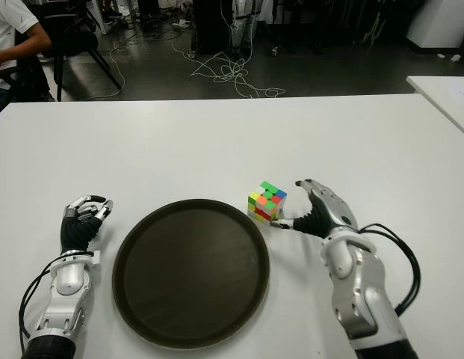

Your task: Pick up the Rubik's Cube and put it in the plate

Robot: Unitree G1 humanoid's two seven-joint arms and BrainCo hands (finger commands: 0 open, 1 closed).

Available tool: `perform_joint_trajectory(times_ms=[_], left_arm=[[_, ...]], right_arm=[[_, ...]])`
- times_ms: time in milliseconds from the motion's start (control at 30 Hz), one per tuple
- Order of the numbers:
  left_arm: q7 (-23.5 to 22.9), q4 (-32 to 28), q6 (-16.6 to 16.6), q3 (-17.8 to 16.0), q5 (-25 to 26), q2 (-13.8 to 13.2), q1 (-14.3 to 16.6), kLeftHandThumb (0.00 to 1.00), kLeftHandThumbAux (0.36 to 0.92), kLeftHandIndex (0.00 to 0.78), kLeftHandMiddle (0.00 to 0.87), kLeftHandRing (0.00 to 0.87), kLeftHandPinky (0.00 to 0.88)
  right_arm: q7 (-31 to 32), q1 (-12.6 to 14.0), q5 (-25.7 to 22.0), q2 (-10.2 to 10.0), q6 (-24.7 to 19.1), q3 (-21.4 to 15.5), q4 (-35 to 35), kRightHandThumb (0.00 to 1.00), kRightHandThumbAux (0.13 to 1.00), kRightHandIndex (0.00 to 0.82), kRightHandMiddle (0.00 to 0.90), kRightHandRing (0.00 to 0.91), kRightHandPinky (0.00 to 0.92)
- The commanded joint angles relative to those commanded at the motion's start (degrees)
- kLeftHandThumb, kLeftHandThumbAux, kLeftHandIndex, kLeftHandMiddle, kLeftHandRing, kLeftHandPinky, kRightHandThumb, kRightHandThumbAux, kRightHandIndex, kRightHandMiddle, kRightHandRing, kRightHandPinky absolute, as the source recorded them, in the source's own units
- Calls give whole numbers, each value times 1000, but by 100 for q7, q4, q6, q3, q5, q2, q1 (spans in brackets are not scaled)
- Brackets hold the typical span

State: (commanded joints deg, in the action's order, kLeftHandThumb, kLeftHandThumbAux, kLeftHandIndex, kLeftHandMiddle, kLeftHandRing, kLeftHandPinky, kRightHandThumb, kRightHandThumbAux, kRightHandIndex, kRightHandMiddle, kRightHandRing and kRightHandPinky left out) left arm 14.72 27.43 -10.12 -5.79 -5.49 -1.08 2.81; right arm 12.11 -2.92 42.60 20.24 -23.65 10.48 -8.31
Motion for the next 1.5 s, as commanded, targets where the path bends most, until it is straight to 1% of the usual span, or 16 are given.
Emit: perform_joint_trajectory(times_ms=[100, 233, 433, 500, 633, 767, 967, 1500], left_arm=[[2, -44, 29, 4, 3, 19, -18, 716, 700, 445, 822, 824, 810], [10, -108, 86, 17, -12, 37, -41, 715, 700, 445, 822, 824, 812], [94, -85, 54, 45, -84, 51, -41, 715, 701, 445, 820, 825, 812], [106, -64, 21, 51, -88, 51, -34, 714, 701, 445, 818, 825, 810], [109, -48, -32, 58, -80, 55, -32, 713, 701, 445, 815, 822, 810], [103, -66, -48, 53, -64, 67, -42, 713, 701, 445, 817, 823, 816], [116, -56, -33, 49, -74, 70, -44, 716, 700, 445, 825, 830, 818], [41, -119, -5, 31, 23, 113, -69, 715, 700, 445, 818, 825, 813]], right_arm=[[-25, -59, -2, 10, 4, 56, 79, 0, 561, 0, 0, 0, 0], [-136, -353, 82, -96, 55, 329, 405, 0, 592, 0, 0, 0, 0], [-153, -528, 97, 3, 202, 539, 622, 0, 616, 0, 0, 0, 0], [-128, -617, 134, -23, 186, 630, 655, 0, 617, 0, 0, 0, 0], [-79, -696, 191, -39, 140, 747, 567, 0, 623, 0, 0, 0, 0], [-127, -742, 136, -10, 268, 769, 597, 0, 628, 0, 0, 0, 0], [-203, -849, 96, -54, 431, 809, 705, 0, 646, 0, 0, 0, 0], [-173, -1108, 44, -179, 499, 852, 947, 0, 651, 0, 0, 0, 0]])
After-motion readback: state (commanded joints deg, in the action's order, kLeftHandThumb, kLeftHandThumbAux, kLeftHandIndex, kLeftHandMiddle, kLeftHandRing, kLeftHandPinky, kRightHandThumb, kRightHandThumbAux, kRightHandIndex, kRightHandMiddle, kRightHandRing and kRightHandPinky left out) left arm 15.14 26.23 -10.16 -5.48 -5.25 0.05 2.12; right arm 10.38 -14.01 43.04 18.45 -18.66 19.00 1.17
